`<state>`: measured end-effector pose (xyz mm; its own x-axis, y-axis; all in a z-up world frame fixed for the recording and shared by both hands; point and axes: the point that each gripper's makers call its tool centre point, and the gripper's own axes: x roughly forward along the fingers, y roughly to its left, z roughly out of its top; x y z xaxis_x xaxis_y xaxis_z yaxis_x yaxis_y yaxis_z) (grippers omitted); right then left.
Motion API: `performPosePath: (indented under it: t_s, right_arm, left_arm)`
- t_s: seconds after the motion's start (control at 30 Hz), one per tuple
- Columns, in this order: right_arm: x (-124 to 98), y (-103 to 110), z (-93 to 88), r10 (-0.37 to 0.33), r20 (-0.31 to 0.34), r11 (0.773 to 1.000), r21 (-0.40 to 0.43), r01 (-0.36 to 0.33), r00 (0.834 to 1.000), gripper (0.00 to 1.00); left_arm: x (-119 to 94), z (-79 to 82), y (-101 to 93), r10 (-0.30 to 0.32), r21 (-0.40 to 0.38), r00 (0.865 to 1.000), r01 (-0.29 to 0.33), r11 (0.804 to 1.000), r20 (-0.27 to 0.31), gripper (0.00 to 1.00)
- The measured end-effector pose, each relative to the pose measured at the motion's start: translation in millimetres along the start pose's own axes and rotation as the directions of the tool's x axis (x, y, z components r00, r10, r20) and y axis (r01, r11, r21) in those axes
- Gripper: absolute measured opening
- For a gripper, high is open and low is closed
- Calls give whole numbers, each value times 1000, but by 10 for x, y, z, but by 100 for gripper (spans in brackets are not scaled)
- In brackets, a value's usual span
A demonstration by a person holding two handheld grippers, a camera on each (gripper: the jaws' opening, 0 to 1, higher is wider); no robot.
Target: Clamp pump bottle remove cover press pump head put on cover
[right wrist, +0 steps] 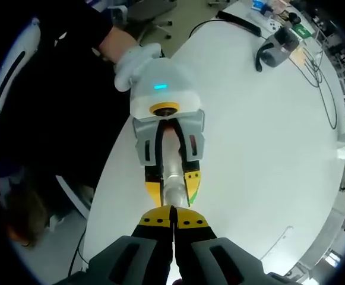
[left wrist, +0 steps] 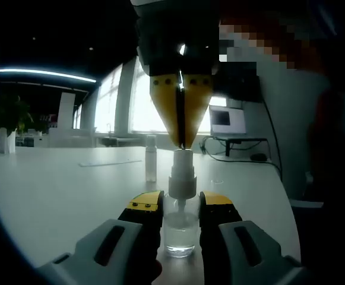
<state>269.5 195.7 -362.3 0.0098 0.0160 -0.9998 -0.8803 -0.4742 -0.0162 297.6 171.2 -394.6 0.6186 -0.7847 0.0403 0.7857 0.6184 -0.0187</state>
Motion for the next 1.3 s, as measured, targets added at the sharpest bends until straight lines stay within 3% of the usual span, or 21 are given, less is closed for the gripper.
performPosePath:
  t_s: [0.87, 1.3]
  right_arm:
    - [-2, -15, -1, 0, 14, 1000, 11, 0, 1000, 0]
    - [55, -40, -10, -5, -14, 1000, -7, 5, 1000, 0]
  left_arm:
    - [-2, -4, 4, 0, 1, 1000, 0, 1000, 0, 15]
    - [0, -5, 13, 1, 3, 1000, -1, 1000, 0, 15]
